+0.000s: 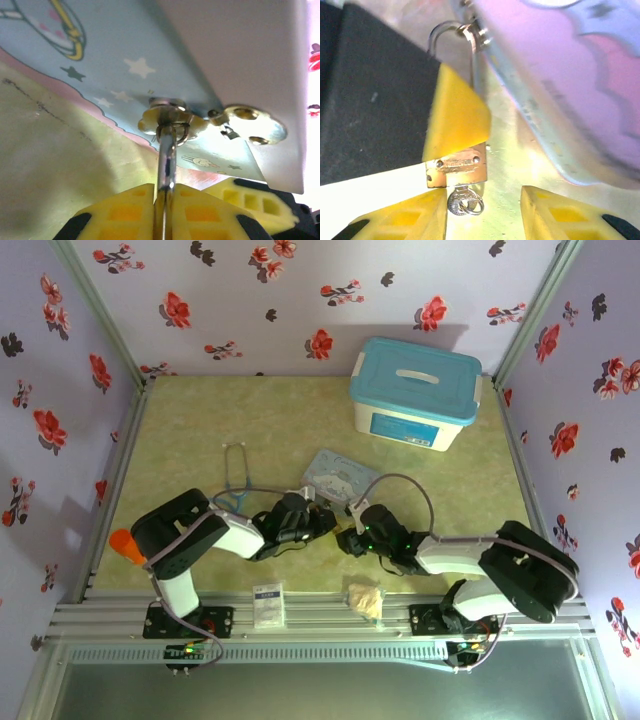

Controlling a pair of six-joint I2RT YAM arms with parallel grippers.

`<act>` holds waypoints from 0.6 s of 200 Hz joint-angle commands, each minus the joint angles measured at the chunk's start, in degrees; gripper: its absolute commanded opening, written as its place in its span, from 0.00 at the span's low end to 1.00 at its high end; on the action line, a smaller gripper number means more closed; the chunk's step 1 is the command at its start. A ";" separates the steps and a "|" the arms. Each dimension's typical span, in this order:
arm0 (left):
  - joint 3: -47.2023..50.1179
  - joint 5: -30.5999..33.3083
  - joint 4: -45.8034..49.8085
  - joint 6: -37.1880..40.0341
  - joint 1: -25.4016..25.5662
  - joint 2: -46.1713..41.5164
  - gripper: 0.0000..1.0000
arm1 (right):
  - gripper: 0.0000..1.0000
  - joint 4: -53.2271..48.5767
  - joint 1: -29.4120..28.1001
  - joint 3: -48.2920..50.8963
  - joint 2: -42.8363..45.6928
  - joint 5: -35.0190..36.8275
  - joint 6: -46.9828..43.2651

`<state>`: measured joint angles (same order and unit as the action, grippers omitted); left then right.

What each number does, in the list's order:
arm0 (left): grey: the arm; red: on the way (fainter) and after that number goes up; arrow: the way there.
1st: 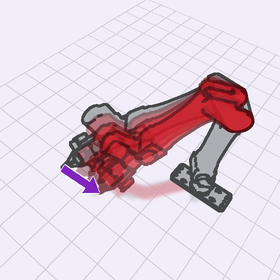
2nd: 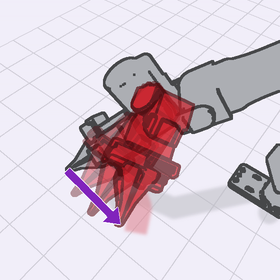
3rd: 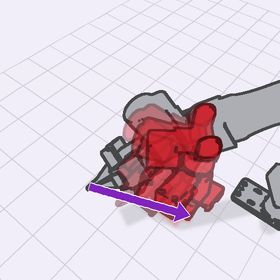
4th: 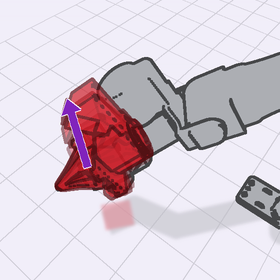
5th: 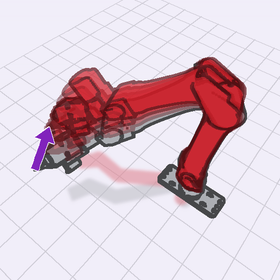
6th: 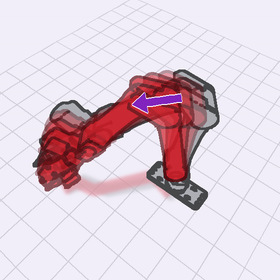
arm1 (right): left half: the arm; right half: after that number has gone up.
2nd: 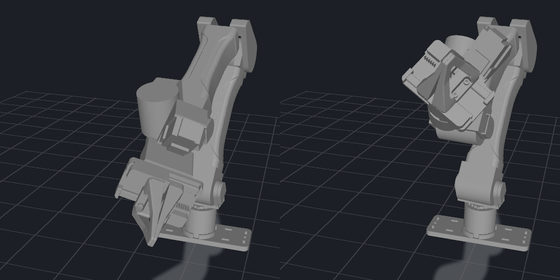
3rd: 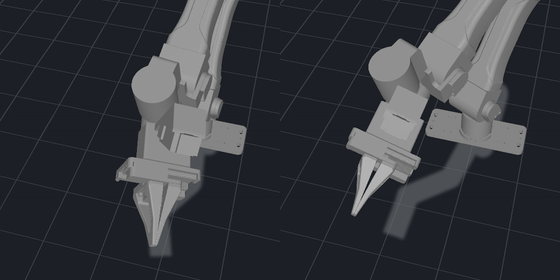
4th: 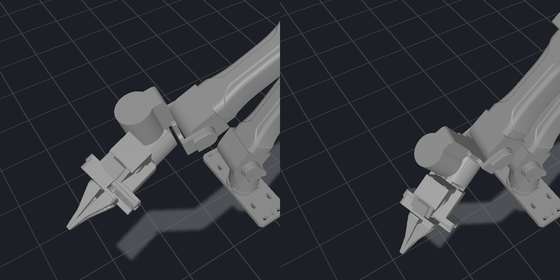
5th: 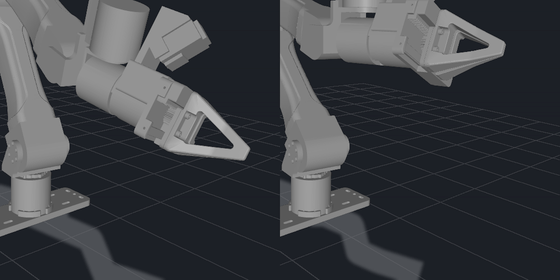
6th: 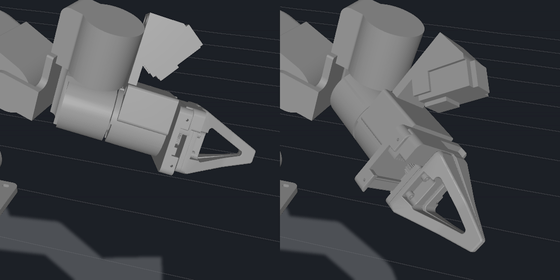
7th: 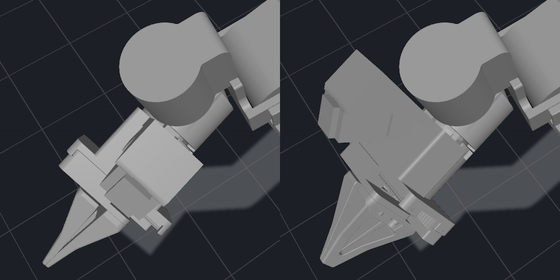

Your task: Unlock the padlock with the key

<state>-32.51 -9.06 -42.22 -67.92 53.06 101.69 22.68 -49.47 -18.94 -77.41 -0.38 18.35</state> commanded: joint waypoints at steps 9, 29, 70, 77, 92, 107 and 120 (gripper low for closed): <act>-2.51 -1.24 13.45 6.92 -0.67 -2.08 0.02 | 0.42 2.56 2.28 0.07 1.41 5.08 4.77; -5.96 -0.94 21.90 11.43 -0.67 -2.94 0.03 | 0.42 1.06 2.58 -1.91 0.08 7.78 5.65; -8.49 0.64 29.35 15.29 -0.81 -3.08 0.04 | 0.42 -2.57 2.58 -6.03 -4.28 13.12 7.78; -8.77 1.21 30.42 15.87 -0.85 -3.08 0.04 | 0.41 -2.69 2.54 -6.11 -4.96 13.66 8.11; -10.32 3.28 34.80 17.83 -0.43 -3.51 0.06 | 0.41 -2.75 2.57 -6.37 -5.85 13.83 8.47; -11.80 4.89 38.58 19.55 -0.32 -3.70 0.09 | 0.41 -3.05 2.55 -6.46 -6.33 14.69 9.22; -12.94 5.88 41.22 20.56 -0.23 -3.48 0.11 | 0.40 -3.36 2.58 -6.59 -6.44 15.28 9.37</act>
<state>-43.83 -6.96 -12.99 -52.05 52.49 98.61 20.95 -47.48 -24.18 -83.00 11.29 25.85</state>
